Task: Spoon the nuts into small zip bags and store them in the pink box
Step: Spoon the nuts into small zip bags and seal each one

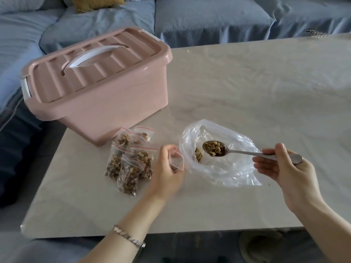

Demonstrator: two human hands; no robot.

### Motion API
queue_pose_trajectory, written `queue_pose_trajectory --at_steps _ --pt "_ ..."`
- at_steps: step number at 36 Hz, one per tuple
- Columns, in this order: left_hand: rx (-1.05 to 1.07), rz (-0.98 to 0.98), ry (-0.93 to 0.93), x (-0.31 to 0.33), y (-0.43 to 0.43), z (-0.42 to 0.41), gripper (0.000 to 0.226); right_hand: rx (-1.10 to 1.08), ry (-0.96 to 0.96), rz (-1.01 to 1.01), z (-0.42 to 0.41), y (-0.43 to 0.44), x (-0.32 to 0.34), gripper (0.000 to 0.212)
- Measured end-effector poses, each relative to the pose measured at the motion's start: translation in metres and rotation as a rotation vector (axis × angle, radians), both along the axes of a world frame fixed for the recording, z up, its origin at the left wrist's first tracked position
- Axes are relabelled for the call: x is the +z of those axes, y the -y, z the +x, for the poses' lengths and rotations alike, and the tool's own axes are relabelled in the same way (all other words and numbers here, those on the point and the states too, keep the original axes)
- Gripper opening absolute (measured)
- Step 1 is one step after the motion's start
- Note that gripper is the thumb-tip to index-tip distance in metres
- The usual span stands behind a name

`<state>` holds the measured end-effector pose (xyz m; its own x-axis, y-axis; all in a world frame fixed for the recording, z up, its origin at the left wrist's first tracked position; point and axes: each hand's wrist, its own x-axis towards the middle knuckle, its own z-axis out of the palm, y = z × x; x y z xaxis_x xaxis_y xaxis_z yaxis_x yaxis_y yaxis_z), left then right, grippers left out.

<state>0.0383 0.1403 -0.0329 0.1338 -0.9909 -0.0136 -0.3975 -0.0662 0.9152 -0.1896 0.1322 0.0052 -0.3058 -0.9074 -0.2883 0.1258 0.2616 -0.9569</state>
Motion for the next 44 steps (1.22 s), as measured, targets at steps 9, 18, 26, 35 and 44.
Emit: queue_pose_trajectory --at_steps 9,18,26,35,44 --pt "0.013 0.086 -0.192 -0.013 -0.005 -0.010 0.043 0.002 -0.011 -0.014 0.000 0.002 0.021 0.036" --pt "-0.023 -0.036 0.049 -0.022 -0.007 -0.004 0.033 0.086 -0.063 -0.045 0.017 0.009 0.044 0.036" --pt "-0.053 -0.063 0.177 -0.022 -0.008 -0.005 0.043 0.294 -0.228 -0.049 0.041 0.020 0.058 0.037" --pt "-0.032 -0.116 0.197 -0.023 -0.009 -0.006 0.039 0.508 -0.637 -0.289 0.072 0.014 0.078 0.038" --pt "-0.024 -0.133 0.204 -0.021 -0.007 -0.006 0.036 0.719 -1.070 -0.730 0.075 0.002 0.071 0.045"
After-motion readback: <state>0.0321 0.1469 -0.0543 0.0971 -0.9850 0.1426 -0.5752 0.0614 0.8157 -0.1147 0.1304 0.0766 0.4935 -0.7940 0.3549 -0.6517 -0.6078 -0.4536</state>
